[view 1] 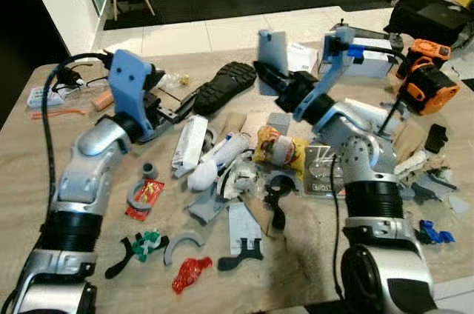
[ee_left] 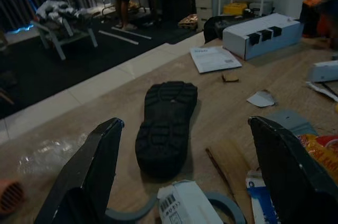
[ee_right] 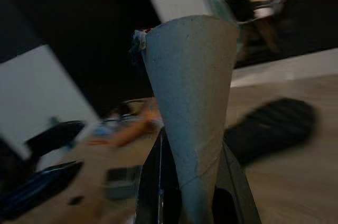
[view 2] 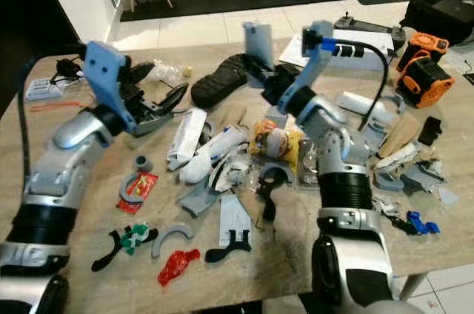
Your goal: Picking trash to rubbish bin
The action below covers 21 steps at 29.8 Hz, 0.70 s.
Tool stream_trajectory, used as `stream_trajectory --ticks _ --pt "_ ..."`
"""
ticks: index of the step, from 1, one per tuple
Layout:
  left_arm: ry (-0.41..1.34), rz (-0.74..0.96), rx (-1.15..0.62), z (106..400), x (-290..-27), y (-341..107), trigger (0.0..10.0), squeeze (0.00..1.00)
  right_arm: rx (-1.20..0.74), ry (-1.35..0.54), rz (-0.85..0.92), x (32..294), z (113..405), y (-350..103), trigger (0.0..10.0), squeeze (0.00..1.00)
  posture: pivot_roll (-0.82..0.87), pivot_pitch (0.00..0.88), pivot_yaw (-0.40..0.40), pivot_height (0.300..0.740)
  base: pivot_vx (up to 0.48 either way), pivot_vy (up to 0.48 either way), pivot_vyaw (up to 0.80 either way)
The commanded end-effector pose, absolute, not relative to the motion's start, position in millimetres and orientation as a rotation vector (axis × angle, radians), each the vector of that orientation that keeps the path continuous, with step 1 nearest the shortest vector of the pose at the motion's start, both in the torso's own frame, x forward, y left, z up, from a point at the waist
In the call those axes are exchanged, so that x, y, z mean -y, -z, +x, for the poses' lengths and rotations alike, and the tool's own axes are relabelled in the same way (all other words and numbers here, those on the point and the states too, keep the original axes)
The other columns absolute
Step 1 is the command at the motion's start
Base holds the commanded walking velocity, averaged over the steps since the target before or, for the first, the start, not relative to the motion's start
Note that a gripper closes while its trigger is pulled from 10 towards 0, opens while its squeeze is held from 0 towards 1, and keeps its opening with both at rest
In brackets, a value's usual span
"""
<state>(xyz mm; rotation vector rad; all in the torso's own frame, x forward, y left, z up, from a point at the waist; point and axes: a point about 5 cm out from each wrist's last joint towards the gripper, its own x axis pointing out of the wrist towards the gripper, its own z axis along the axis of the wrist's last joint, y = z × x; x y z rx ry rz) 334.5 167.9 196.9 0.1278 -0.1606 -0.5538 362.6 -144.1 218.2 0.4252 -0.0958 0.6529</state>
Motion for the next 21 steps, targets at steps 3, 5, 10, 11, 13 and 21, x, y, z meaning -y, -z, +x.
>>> stream_trajectory --ticks 3,5,10,11,13,21 --pt "0.539 0.12 0.168 340.7 -165.4 -195.5 10.0 0.0 0.09 -0.616 0.403 153.0 362.9 -212.4 10.0 0.0 -0.08 0.0 0.029 0.74 -0.409 0.0 0.0" --pt "0.541 0.12 0.177 343.3 -163.5 -197.3 10.0 0.0 0.091 -0.615 0.396 154.4 362.5 -212.1 10.0 0.0 -0.08 0.0 0.029 0.74 -0.409 0.0 0.0" --pt "0.549 0.111 0.203 350.3 -158.6 -200.5 10.0 0.0 0.096 -0.633 0.366 149.9 360.7 -209.8 10.0 0.0 -0.09 0.0 0.043 0.74 -0.409 0.0 0.0" --pt "0.55 0.11 0.205 350.6 -158.0 -200.4 10.0 0.0 0.094 -0.637 0.356 149.0 360.6 -209.0 10.0 0.0 -0.09 0.0 0.043 0.74 -0.409 0.0 0.0" --pt "0.551 0.112 0.207 351.2 -157.3 -200.5 10.0 0.0 0.093 -0.64 0.342 147.5 361.0 -208.6 10.0 0.0 -0.09 0.0 0.043 0.74 -0.409 0.0 0.0" --pt "0.545 0.128 0.217 353.3 -162.2 -202.1 10.0 0.0 0.093 -0.677 0.334 140.6 361.1 -206.9 10.0 0.0 -0.08 0.0 0.046 0.74 -0.409 0.0 0.0"
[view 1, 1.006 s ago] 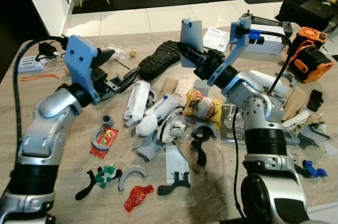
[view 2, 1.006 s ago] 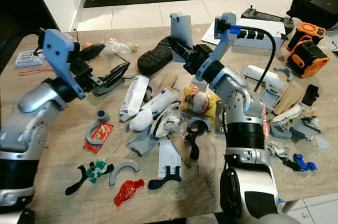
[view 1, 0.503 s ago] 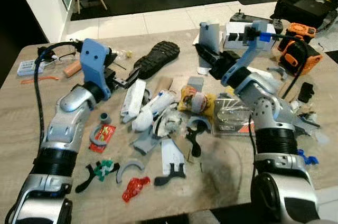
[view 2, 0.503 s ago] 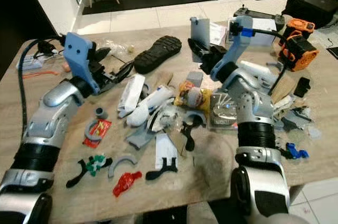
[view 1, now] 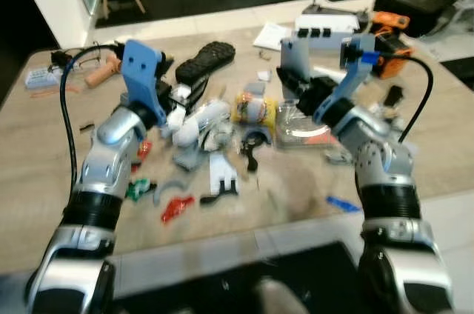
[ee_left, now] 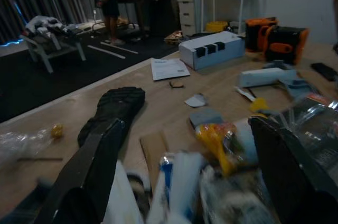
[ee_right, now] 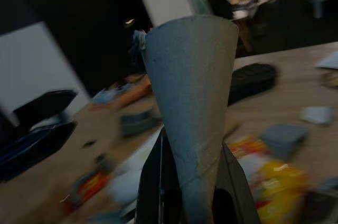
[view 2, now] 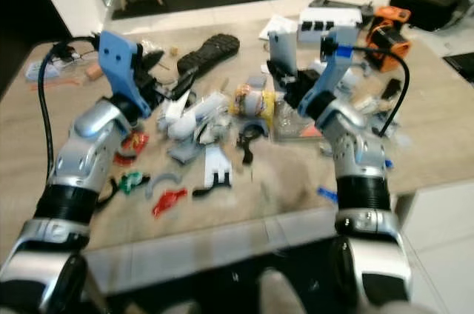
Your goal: Picking trash to rubbish bin
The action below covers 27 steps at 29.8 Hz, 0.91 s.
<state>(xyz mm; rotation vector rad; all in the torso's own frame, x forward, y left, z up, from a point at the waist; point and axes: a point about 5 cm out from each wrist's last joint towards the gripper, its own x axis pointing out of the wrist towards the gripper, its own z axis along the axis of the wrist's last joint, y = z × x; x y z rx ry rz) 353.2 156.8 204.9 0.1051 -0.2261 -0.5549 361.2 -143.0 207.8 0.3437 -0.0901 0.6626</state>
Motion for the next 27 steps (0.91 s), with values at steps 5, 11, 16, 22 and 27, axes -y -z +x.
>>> stream_trajectory --ticks 5,11,16,22,27 --pt "0.541 0.131 0.213 353.4 -165.6 -199.8 10.0 0.0 0.084 -0.69 0.31 139.4 360.2 -203.6 10.0 0.0 -0.08 0.0 0.046 0.74 -0.409 0.0 0.0" --pt "0.512 0.134 0.161 352.1 -180.8 -185.1 10.0 0.0 -0.002 -0.703 0.211 139.0 357.7 -179.1 10.0 0.0 -0.07 0.0 0.044 0.74 -0.411 0.0 0.0" --pt "0.539 0.131 0.162 348.9 -174.5 -182.1 10.0 0.0 0.017 -0.719 0.209 133.9 356.7 -180.0 10.0 0.0 -0.07 0.0 0.043 0.74 -0.409 0.0 0.0" --pt "0.56 0.109 0.175 340.4 -154.9 -177.0 10.0 0.0 0.053 -0.703 0.212 123.3 357.2 -180.3 10.0 0.0 -0.07 0.0 0.038 0.74 -0.386 0.0 0.0" --pt "0.336 0.083 0.133 331.1 -148.8 -158.5 10.0 0.0 0.086 -0.551 0.256 115.5 340.5 -162.9 10.0 0.0 -0.06 0.0 0.02 0.74 -0.315 0.0 0.0"
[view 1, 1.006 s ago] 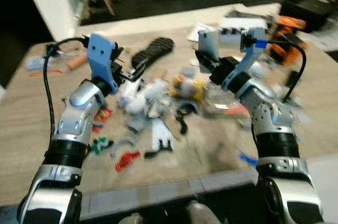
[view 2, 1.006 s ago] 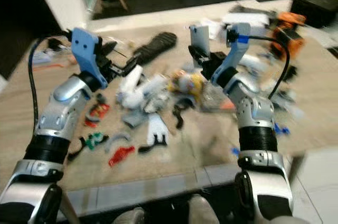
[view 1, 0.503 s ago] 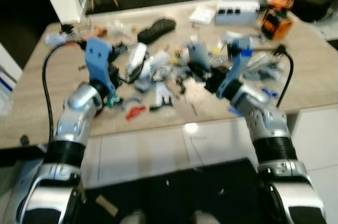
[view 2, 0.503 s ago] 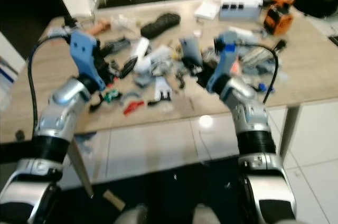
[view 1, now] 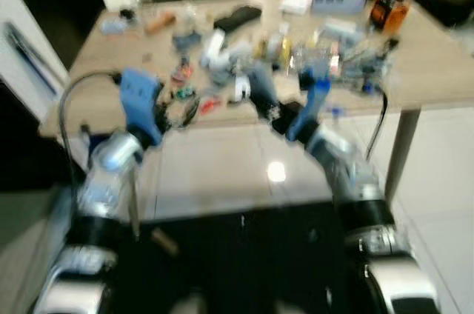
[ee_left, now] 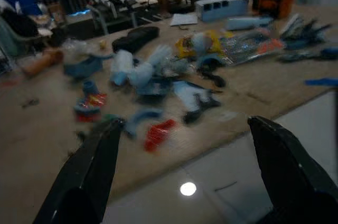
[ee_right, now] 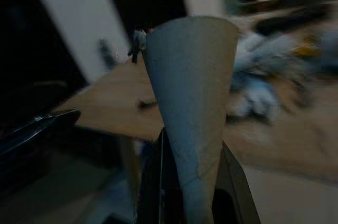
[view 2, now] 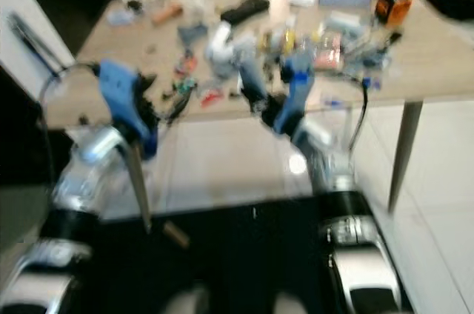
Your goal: Picking trash to rubbish bin
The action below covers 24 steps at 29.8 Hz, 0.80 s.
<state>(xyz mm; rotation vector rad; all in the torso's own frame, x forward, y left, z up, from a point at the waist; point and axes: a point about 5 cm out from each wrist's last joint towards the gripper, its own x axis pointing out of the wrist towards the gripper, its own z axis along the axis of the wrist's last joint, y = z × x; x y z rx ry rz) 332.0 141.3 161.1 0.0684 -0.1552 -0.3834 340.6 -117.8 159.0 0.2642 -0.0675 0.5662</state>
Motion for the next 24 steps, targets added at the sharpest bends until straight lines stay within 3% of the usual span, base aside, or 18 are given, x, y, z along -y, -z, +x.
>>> stream_trajectory --ticks 1,4,12,18,20,24 --pt "0.336 0.083 0.133 331.1 -148.8 -158.5 10.0 0.0 0.086 -0.551 0.256 115.5 340.5 -162.9 10.0 0.0 -0.06 0.0 0.02 0.74 -0.289 0.0 0.0" --pt "0.33 -0.033 0.143 304.7 -130.6 -154.6 10.0 0.0 0.088 -0.494 0.277 109.6 307.6 -151.0 10.0 0.0 -0.05 0.0 0.02 0.74 0.0 0.0 0.0" --pt "0.475 -0.131 0.088 274.7 -97.0 -145.7 10.0 0.0 0.087 -0.449 0.19 113.1 278.1 -145.2 10.0 0.0 -0.08 0.0 0.05 0.74 0.0 0.0 0.0" --pt "0.435 -0.163 0.06 271.1 -90.0 -142.8 10.0 0.0 0.059 -0.417 0.181 113.5 276.7 -139.7 10.0 0.0 -0.09 0.0 0.053 0.74 0.0 0.0 0.0" --pt "0.439 -0.23 0.041 260.9 -81.6 -146.6 10.0 0.0 0.05 -0.397 0.163 112.7 273.0 -140.9 10.0 0.0 -0.08 0.0 0.053 0.74 0.0 0.0 0.0" --pt "0.427 -0.205 0.069 245.7 -77.7 -148.8 10.0 0.0 0.04 -0.371 0.148 112.8 265.3 -142.6 10.0 0.0 -0.07 0.0 0.054 0.74 0.0 0.0 0.0"
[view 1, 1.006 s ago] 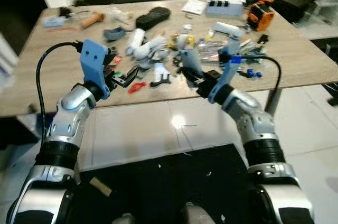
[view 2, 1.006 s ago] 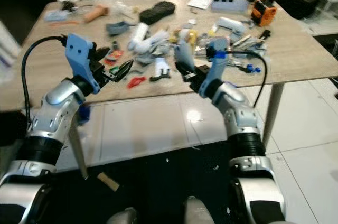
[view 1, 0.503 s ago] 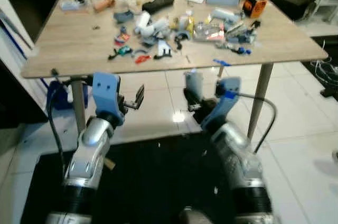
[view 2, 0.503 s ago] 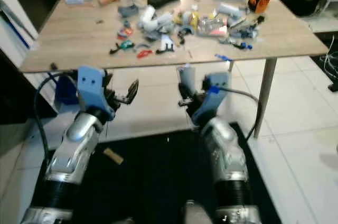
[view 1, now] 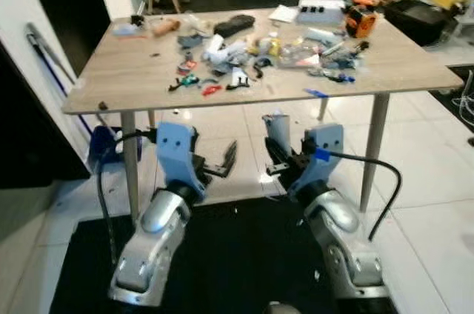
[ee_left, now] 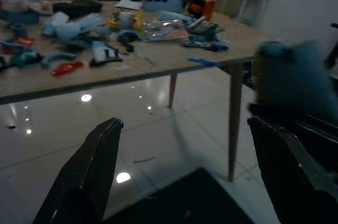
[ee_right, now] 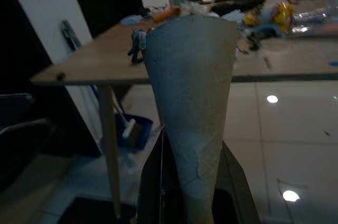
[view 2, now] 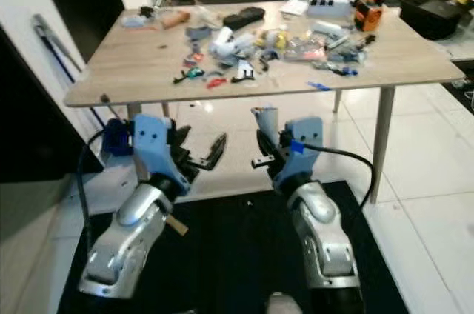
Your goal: Picking trash to rubbish bin
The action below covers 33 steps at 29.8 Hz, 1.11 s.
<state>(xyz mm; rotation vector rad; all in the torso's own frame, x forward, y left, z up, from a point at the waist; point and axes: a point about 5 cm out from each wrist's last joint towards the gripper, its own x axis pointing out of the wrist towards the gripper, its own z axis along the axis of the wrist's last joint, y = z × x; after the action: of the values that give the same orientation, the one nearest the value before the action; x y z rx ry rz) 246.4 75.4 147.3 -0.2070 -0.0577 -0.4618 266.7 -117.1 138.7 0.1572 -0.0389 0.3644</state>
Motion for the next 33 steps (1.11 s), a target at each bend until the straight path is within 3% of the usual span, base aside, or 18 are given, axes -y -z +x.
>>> stream_trajectory --ticks 1,26,31,32,33 --pt "0.414 -0.183 0.091 245.0 -78.8 -148.8 10.0 0.0 0.036 -0.36 0.153 113.3 264.3 -142.1 10.0 0.0 -0.07 0.0 0.053 0.74 0.0 0.0 0.0" --pt "0.323 -0.134 0.181 244.5 -86.1 -160.3 10.0 0.0 0.034 -0.336 0.191 106.8 261.8 -143.8 10.0 0.0 -0.05 0.0 0.065 0.74 0.0 0.0 0.78" --pt "0.266 -0.215 0.131 247.3 -102.5 -156.9 10.0 0.0 0.031 -0.315 0.242 112.4 262.3 -145.0 10.0 0.0 -0.05 0.0 0.058 0.74 0.0 0.0 0.78" --pt "0.235 -0.174 0.131 248.6 -112.1 -155.6 10.0 0.0 0.027 -0.301 0.265 117.4 262.7 -144.5 10.0 0.0 -0.05 0.0 0.053 0.74 0.0 0.0 0.77" --pt "0.163 -0.062 0.111 251.7 -142.1 -145.2 10.0 0.0 0.029 -0.27 0.221 137.4 263.9 -141.0 10.0 0.0 -0.03 0.0 0.041 0.74 0.0 0.0 0.71"
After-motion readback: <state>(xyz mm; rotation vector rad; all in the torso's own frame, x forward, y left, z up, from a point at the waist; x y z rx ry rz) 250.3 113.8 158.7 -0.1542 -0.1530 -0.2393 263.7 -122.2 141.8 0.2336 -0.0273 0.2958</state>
